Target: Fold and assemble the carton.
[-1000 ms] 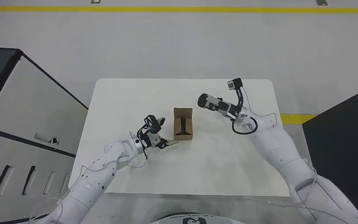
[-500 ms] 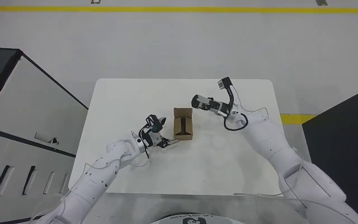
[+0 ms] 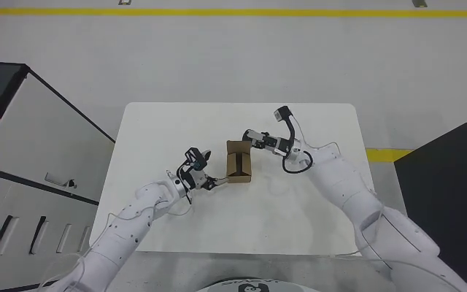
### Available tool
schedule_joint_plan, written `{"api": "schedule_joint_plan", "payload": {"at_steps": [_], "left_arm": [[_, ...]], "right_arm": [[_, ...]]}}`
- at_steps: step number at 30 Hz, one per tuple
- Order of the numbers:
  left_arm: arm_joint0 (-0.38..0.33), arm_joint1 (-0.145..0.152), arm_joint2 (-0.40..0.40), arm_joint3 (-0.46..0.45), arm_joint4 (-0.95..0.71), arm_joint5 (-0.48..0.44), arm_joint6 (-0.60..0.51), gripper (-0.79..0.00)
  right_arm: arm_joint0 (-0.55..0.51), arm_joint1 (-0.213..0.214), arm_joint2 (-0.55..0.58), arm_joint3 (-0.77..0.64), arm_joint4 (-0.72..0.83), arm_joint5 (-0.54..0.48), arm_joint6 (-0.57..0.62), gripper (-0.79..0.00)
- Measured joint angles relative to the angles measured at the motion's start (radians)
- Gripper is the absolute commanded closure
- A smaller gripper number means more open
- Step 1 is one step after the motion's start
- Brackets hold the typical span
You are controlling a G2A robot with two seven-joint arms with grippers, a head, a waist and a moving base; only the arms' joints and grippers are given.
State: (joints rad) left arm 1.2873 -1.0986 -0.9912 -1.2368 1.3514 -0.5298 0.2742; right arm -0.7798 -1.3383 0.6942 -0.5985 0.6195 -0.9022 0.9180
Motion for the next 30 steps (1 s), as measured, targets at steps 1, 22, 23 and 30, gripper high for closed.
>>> {"api": "schedule_joint_plan", "payload": {"at_steps": [1,22,23,30], "left_arm": [[0.001,0.0,-0.003,0.0,0.0,0.005,0.001,-0.785],[-0.018,-0.01,-0.025,0.029,0.003,0.062,0.039,-0.785],[-0.023,-0.012,-0.024,0.033,0.003,0.065,0.044,-0.785],[-0.035,-0.016,-0.032,0.05,-0.01,0.057,0.073,-0.785]], "right_arm": [[-0.003,0.002,0.0,-0.004,0.002,0.004,0.004,-0.785],[-0.123,0.091,0.053,-0.172,0.025,0.086,0.086,-0.785],[-0.13,0.096,0.058,-0.182,0.027,0.092,0.092,-0.785],[-0.162,0.122,0.098,-0.219,0.03,0.094,0.094,-0.785]]}}
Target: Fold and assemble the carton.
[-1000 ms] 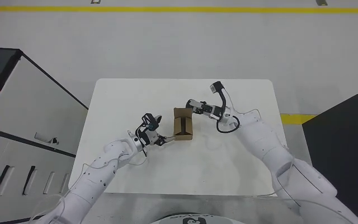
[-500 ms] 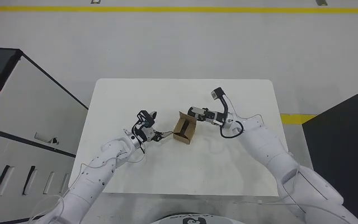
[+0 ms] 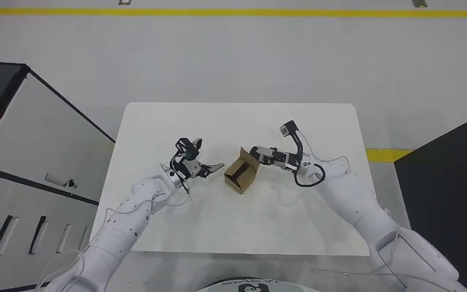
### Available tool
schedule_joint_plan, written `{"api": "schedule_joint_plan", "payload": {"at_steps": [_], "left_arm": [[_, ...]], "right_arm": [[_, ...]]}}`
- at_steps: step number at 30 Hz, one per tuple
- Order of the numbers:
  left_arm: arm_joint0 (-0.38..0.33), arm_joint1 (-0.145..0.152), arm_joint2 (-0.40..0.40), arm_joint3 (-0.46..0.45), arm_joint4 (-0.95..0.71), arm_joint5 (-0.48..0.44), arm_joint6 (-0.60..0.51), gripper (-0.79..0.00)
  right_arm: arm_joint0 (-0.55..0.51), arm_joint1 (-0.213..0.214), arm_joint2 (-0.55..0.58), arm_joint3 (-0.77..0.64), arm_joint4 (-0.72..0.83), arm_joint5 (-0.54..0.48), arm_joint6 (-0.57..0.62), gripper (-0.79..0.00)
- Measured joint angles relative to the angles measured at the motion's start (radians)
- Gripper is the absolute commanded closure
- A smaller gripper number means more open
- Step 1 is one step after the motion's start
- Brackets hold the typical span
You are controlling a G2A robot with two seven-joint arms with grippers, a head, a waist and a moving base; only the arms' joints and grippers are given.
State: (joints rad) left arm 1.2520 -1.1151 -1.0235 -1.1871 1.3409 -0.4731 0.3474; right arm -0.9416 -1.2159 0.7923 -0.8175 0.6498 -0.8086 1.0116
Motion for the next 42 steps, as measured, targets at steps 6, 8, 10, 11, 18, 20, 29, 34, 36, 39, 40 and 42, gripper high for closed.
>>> {"api": "schedule_joint_plan", "payload": {"at_steps": [6,8,10,11,18,20,29,34,36,39,40,42], "left_arm": [[0.05,0.021,-0.056,-0.039,-0.013,-0.079,-0.022,-0.785],[0.081,0.031,-0.078,-0.063,-0.003,-0.106,-0.049,-0.785],[0.106,0.037,-0.089,-0.077,-0.007,-0.121,-0.071,-0.785],[0.118,0.038,-0.091,-0.081,-0.013,-0.123,-0.082,-0.785],[0.092,0.015,-0.04,-0.038,-0.028,-0.058,-0.08,-0.785],[0.069,0.005,-0.015,-0.01,-0.031,-0.048,-0.072,-0.785],[-0.02,-0.03,0.057,0.095,-0.033,-0.035,-0.029,-0.785],[-0.056,-0.043,0.077,0.121,-0.03,-0.039,-0.009,-0.785],[-0.072,-0.049,0.088,0.131,-0.026,-0.041,-0.003,-0.785],[-0.094,-0.058,0.101,0.145,-0.024,-0.041,0.008,-0.785],[-0.099,-0.06,0.104,0.149,-0.024,-0.04,0.012,-0.785],[-0.106,-0.063,0.107,0.159,-0.022,-0.04,0.022,-0.785]], "right_arm": [[-0.023,0.025,0.048,-0.057,-0.023,-0.036,-0.037,-0.785],[-0.032,0.03,0.054,-0.068,-0.031,-0.041,-0.041,-0.785],[-0.034,0.029,0.051,-0.072,-0.031,-0.033,-0.033,-0.785],[-0.035,0.027,0.046,-0.074,-0.027,-0.027,-0.027,-0.785],[-0.031,0.018,0.029,-0.069,-0.01,-0.013,-0.013,-0.785],[-0.032,0.018,0.028,-0.066,-0.007,-0.008,-0.008,-0.785],[-0.045,0.027,0.038,-0.069,0.003,0.011,0.011,-0.785],[-0.056,0.033,0.046,-0.078,0.008,0.02,0.02,-0.785],[-0.061,0.036,0.05,-0.082,0.01,0.024,0.024,-0.785],[-0.067,0.04,0.058,-0.087,0.01,0.026,0.026,-0.785],[-0.069,0.041,0.061,-0.089,0.01,0.026,0.026,-0.785],[-0.073,0.045,0.07,-0.093,0.007,0.023,0.023,-0.785]]}}
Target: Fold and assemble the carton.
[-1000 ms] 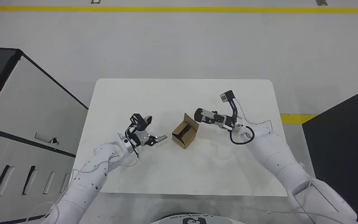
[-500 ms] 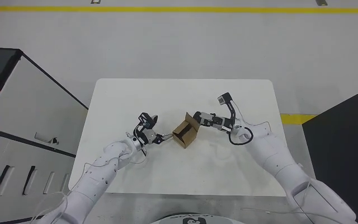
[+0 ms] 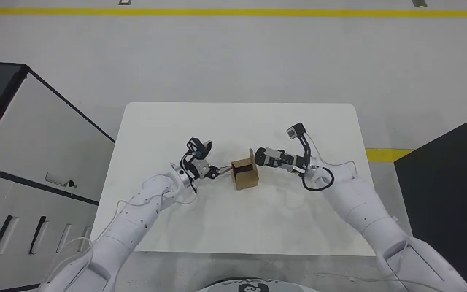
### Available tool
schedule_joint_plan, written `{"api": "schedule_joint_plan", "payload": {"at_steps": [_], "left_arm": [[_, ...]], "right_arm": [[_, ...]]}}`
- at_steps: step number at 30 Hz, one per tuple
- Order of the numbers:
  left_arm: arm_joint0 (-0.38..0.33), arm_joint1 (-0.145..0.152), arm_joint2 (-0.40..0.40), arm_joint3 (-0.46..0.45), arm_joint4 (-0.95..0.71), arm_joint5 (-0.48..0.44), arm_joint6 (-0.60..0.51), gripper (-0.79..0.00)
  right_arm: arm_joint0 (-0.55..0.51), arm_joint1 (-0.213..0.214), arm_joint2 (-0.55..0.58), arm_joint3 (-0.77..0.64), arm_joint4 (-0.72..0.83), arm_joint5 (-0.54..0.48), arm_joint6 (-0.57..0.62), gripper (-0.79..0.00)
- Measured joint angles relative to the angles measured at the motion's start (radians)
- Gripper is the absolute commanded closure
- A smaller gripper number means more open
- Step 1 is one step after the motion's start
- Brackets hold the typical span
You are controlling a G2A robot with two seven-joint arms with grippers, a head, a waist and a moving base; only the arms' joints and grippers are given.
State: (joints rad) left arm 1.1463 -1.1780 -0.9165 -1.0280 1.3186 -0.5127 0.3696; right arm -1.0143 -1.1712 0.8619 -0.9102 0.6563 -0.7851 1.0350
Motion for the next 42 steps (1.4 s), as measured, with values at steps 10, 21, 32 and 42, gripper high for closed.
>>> {"api": "schedule_joint_plan", "payload": {"at_steps": [10,21,32,42], "left_arm": [[0.044,0.035,-0.072,-0.009,0.036,-0.109,0.037,0.0],[0.057,0.043,-0.069,-0.018,0.073,-0.156,-0.013,0.0],[0.03,0.009,0.018,0.018,0.065,-0.177,-0.002,0.0],[0.007,-0.006,0.046,0.025,0.061,-0.183,0.025,0.0]], "right_arm": [[-0.026,0.018,0.053,-0.035,-0.018,-0.018,-0.018,-0.785],[-0.031,0.02,0.06,-0.041,-0.017,-0.017,-0.017,-0.785],[-0.031,0.02,0.06,-0.042,-0.017,-0.017,-0.017,-0.785],[-0.031,0.02,0.06,-0.042,-0.017,-0.017,-0.017,-0.785]]}}
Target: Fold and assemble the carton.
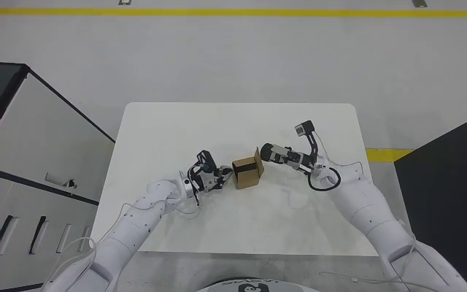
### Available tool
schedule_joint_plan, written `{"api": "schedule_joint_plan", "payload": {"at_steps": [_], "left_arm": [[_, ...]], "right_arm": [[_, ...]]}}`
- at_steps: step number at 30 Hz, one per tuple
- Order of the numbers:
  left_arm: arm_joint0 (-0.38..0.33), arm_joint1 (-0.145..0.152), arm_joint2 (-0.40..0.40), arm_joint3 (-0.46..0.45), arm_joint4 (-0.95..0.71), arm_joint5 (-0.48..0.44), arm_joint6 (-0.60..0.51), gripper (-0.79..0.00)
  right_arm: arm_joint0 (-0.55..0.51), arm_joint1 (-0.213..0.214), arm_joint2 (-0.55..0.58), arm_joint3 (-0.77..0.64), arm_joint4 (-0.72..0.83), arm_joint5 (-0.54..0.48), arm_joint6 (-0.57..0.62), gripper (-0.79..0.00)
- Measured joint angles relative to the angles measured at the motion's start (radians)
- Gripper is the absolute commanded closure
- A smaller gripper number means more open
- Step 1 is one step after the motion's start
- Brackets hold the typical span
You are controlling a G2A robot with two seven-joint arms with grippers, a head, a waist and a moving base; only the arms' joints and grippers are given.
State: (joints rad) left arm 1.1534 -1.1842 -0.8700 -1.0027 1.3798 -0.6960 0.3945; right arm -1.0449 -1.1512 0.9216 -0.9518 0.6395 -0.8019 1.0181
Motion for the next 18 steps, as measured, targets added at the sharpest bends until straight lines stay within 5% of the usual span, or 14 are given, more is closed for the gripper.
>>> {"api": "schedule_joint_plan", "payload": {"at_steps": [18], "left_arm": [[-0.003,-0.007,0.012,-0.004,0.001,-0.004,-0.004,0.0]], "right_arm": [[0.0,0.0,0.0,0.0,0.0,0.0,0.0,-0.785]]}}
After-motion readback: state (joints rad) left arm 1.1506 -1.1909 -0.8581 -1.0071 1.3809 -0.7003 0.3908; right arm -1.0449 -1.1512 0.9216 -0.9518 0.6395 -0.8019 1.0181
